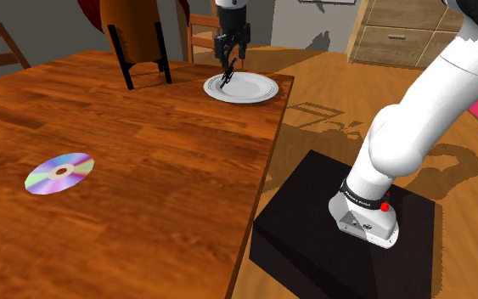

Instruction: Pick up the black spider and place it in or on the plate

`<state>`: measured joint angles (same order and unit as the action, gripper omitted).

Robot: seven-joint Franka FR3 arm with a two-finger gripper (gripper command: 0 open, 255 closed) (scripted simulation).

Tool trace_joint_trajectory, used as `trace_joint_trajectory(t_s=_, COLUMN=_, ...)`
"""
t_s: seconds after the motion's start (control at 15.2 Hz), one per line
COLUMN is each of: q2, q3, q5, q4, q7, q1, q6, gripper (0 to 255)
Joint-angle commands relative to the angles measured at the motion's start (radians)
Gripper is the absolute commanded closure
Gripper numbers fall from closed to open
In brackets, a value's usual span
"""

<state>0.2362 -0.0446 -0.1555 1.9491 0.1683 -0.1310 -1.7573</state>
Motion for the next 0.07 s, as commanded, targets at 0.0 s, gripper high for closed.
trace_joint_trajectory(t_s=0.0, q2=0.000, q3=0.000, q5=0.000, q4=0.000, q7=0.000, q1=0.000, q6=0.000, gripper=0)
